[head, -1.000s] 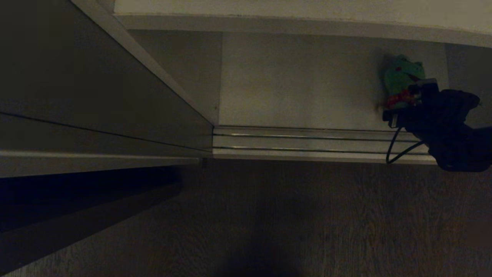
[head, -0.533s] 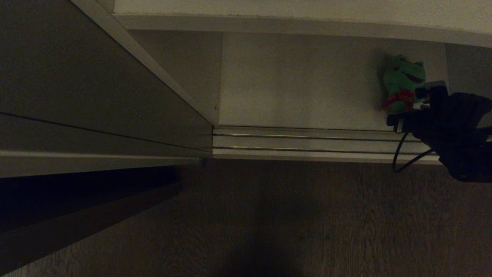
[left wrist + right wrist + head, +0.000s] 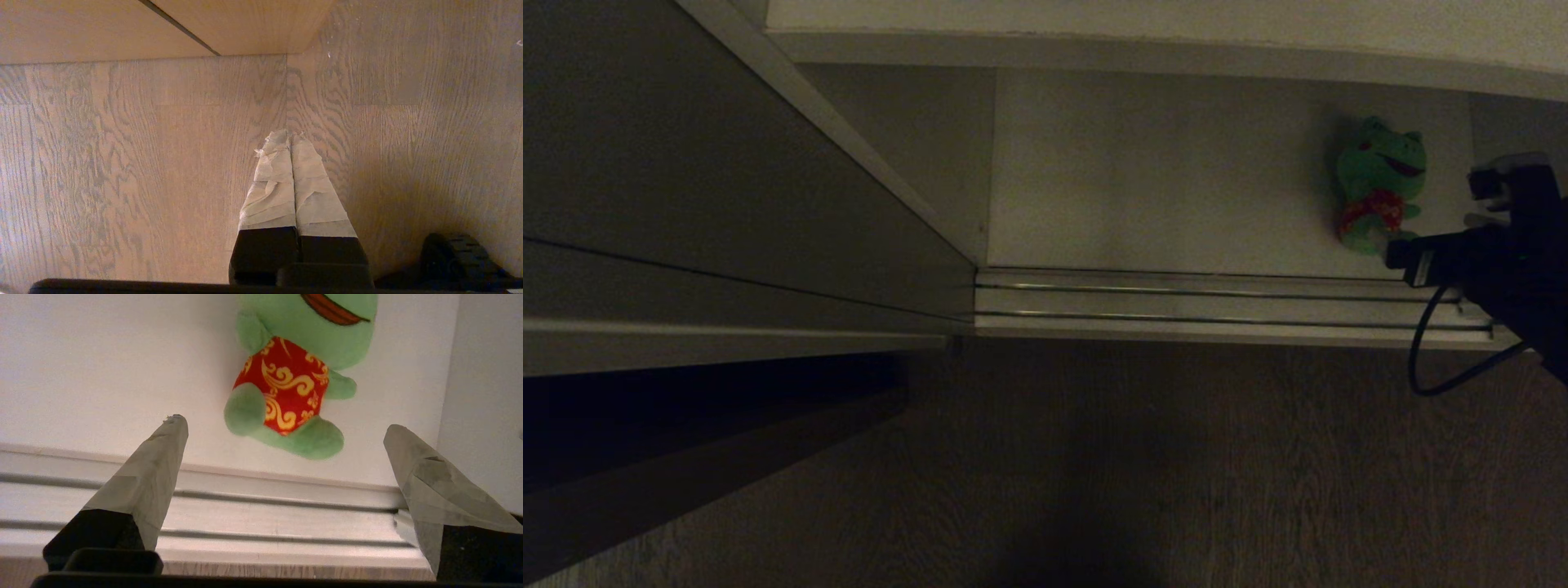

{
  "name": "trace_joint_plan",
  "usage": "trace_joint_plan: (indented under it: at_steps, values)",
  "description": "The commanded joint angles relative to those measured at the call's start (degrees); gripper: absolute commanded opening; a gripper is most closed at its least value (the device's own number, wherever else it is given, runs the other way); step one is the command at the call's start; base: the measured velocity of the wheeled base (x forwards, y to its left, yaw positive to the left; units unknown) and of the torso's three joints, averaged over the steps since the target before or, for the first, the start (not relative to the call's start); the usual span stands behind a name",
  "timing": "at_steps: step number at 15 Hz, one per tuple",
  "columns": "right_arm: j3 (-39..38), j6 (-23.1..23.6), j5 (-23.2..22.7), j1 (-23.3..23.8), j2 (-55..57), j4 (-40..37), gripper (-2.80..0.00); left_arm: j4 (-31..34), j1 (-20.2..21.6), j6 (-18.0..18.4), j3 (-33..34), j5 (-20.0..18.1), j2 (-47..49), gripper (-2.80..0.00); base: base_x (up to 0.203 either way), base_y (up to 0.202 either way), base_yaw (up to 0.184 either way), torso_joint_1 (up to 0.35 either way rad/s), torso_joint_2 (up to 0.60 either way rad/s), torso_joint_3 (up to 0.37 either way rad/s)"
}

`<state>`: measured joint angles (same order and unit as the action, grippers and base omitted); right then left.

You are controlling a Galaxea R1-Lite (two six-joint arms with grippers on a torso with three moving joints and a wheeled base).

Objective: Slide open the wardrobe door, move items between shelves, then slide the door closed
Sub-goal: Place the green doll on the higher shelf

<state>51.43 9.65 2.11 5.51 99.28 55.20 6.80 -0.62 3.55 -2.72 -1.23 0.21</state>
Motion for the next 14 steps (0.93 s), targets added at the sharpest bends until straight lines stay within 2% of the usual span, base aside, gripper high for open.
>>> trace_joint_plan:
  at_steps: [1, 5, 10, 14]
  values:
    - [-0.15, -0.56, 0.00, -0.02, -0.85, -0.63, 0.00, 0.05, 0.01, -0.03, -0.01, 0.00, -0.03, -2.80, 0.000, 0.000, 0.000, 0.000, 0.00, 0.000]
    - [5.49, -0.78, 0.01, -0.05, 4.38, -5.91, 0.00, 0.05, 0.01, -0.03, -0.01, 0.00, -0.03, -2.80, 0.000, 0.000, 0.000, 0.000, 0.00, 0.000]
    - [12.88, -6.03, 0.22, -0.99, 8.49, -13.76, 0.00, 0.05, 0.01, -0.03, -0.01, 0.00, -0.03, -2.80, 0.000, 0.000, 0.000, 0.000, 0.00, 0.000]
    - [14.85, -5.75, 0.45, -2.16, 10.25, -11.41, 0.00, 0.05, 0.01, -0.03, -0.01, 0.00, -0.03, -2.80, 0.000, 0.000, 0.000, 0.000, 0.00, 0.000]
